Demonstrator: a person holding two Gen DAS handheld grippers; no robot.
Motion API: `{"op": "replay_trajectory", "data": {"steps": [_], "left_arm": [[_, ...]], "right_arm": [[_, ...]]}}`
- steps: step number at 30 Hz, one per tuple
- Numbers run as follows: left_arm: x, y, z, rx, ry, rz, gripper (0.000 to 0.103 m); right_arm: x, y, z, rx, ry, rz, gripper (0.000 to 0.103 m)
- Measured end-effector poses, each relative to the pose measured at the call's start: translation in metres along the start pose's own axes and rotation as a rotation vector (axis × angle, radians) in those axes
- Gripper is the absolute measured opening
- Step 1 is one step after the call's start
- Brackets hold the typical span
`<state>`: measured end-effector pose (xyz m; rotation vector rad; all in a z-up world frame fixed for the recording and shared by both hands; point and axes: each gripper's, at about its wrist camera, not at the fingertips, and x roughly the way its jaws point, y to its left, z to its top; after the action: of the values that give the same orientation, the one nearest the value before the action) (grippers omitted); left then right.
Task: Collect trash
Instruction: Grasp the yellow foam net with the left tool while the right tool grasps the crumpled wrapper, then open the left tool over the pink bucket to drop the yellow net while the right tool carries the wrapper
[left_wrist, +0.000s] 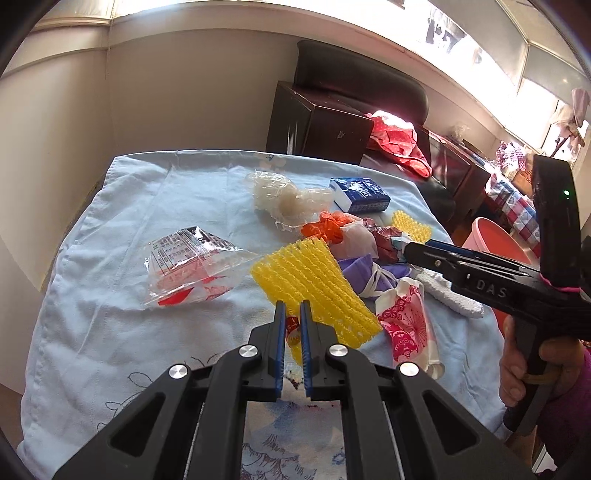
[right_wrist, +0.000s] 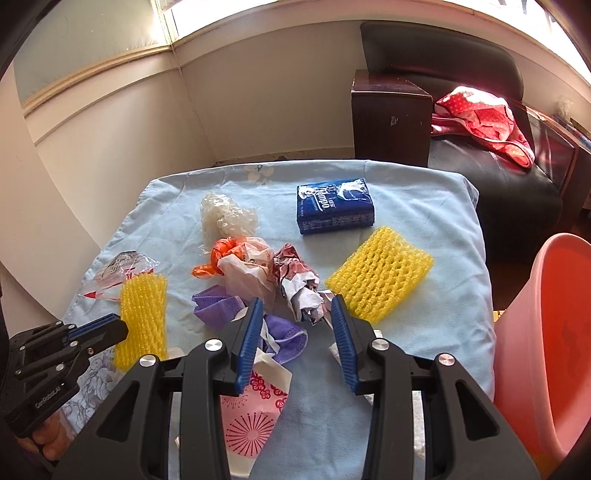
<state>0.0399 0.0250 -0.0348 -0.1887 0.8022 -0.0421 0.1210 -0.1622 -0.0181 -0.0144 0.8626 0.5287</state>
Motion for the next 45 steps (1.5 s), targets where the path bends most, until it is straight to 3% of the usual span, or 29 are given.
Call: {"op": "replay_trajectory", "data": {"steps": [3,9,18,26,38,45], "left_arm": [[-0.004,-0.001,-0.003,0.016,-0.006,-0.017,0.007],[-0.008,-0.001,-0.004,0.016,-0.015,-0.023,0.007],[-0.025,-0.007,0.0,0.028,-0.063,-0.038,0.007],[-0.041,-0.03,0.012,0.074,-0.139,-0.053,0.007],[-0.045,-0.099,0.034,0.21,-0.206,-0.124,0.007],[-0.032,-0.154,0.039,0.309,-0.201,-0.173,0.007]], "right_arm": [[0.008,0.002,0.001,0.005,0.015,-0.011,0.02],[-0.002,0.004,-0.001,0.008,-0.008,-0.015,0.008],[-0.058,-0.008,-0.005,0.081,-0.117,0.007,0.007],[-0.107,-0.033,-0.014,0.132,-0.208,-0.066,0.007],[-0.15,-0.085,-0.042,0.23,-0.278,-0.196,0.007],[-0.162,-0.117,-0.06,0.289,-0.29,-0.24,0.007]]}}
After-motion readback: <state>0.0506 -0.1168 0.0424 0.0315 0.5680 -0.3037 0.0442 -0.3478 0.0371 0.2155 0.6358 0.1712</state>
